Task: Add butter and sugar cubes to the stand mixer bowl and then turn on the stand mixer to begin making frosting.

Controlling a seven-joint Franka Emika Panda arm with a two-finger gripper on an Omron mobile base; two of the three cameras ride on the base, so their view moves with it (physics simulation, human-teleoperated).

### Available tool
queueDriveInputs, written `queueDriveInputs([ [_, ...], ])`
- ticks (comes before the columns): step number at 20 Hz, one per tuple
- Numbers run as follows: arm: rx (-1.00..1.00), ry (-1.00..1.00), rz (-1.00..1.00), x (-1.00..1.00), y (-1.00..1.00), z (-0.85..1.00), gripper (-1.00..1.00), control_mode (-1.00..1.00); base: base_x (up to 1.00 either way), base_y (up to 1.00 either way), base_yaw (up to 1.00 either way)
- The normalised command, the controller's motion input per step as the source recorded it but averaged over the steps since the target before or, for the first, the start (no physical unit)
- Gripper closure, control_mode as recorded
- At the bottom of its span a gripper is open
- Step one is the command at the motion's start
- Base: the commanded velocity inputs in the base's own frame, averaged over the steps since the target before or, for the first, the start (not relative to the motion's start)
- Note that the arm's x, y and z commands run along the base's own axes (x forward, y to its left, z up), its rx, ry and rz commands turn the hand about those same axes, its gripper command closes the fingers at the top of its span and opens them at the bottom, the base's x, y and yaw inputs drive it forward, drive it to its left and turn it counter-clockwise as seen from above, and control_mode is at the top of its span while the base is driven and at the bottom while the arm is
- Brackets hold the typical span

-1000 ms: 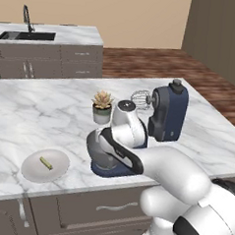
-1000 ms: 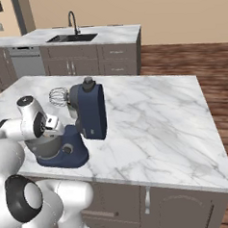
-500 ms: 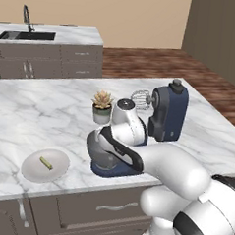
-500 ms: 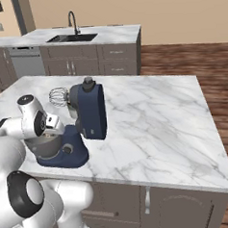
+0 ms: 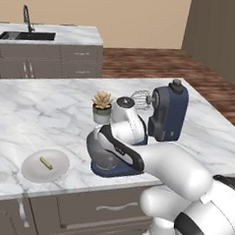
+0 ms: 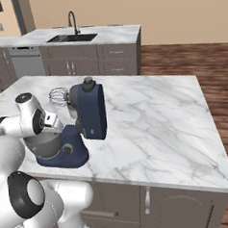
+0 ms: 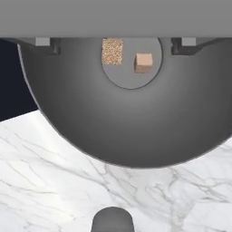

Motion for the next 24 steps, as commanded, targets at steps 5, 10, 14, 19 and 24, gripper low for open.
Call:
queueDriveInputs([
  [5,0.00,-0.03,0.03,0.00,0.66,0.94,-1.00,-1.00,0.00,0.00,0.00],
  [10,0.00,-0.01,0.04,-0.22,0.60,1.00,-1.00,-1.00,0.00,0.00,0.00],
  [14,0.17,0.00,0.04,-0.33,0.50,0.44,-1.00,-1.00,0.00,0.00,0.00],
  [19,0.11,-0.02,0.08,-0.45,0.71,-0.53,-1.00,-1.00,0.00,0.00,0.00],
  [24,0.02,-0.07,0.07,-0.56,0.79,-0.70,-1.00,-1.00,0.00,0.00,0.00],
])
